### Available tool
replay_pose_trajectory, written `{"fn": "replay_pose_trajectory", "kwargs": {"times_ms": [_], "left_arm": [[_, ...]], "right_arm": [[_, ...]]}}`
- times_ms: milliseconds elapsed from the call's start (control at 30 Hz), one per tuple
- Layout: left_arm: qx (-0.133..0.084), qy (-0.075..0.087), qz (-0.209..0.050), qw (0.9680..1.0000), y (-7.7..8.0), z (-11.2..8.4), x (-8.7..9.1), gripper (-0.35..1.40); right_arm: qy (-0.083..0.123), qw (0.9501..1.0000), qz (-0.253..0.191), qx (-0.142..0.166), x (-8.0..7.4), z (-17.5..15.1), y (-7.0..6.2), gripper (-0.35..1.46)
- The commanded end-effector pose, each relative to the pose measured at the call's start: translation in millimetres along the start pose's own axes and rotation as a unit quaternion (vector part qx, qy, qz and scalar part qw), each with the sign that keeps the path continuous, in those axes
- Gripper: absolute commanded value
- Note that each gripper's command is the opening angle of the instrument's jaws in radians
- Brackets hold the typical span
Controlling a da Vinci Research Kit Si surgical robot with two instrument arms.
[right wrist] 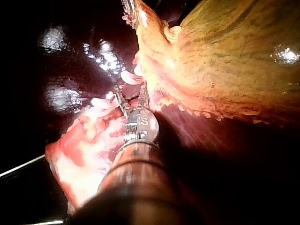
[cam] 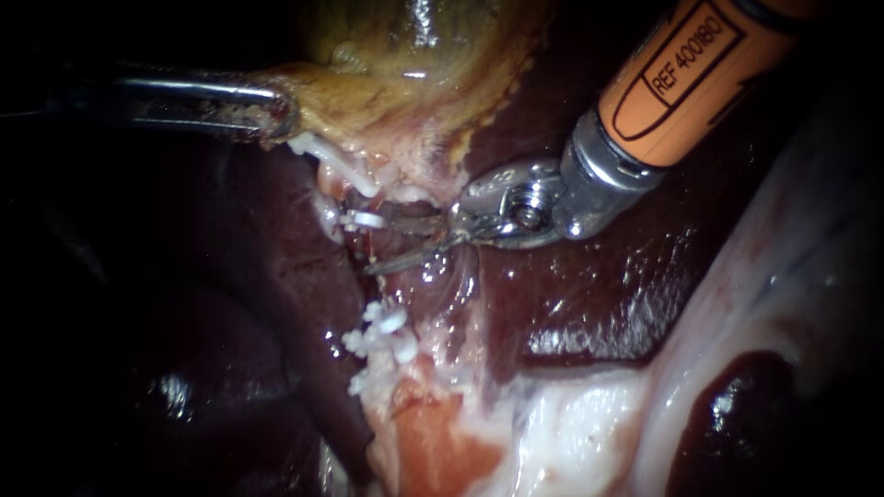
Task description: Go to the cutting position right tube
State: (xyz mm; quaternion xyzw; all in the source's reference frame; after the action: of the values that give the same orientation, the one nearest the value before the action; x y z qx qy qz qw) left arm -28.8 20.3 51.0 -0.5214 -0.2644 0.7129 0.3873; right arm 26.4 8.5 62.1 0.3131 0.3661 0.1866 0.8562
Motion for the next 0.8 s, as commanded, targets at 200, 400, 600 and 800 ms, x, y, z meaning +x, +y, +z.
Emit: {"fn": "replay_pose_trajectory", "kwargs": {"times_ms": [200,400,600,800], "left_arm": [[0.0,0.0,0.0,1.0,0.0,0.0,0.0,-0.35],[-0.001,0.0,0.0,1.0,0.0,-0.1,0.0,-0.35],[-0.001,0.0,0.0,1.0,0.0,-0.1,0.0,-0.35],[-0.001,0.0,0.0,1.0,0.0,-0.1,0.0,-0.35]], "right_arm": [[0.0,1.0,-0.001,0.001,-0.2,-0.3,0.0,0.55],[0.0,1.0,-0.004,0.001,-0.4,-0.6,-0.3,1.18],[0.01,0.9998,-0.004,0.014,-0.5,-0.8,-0.9,1.29],[0.023,0.9991,-0.004,0.035,-0.2,0.0,-1.4,1.29]]}}
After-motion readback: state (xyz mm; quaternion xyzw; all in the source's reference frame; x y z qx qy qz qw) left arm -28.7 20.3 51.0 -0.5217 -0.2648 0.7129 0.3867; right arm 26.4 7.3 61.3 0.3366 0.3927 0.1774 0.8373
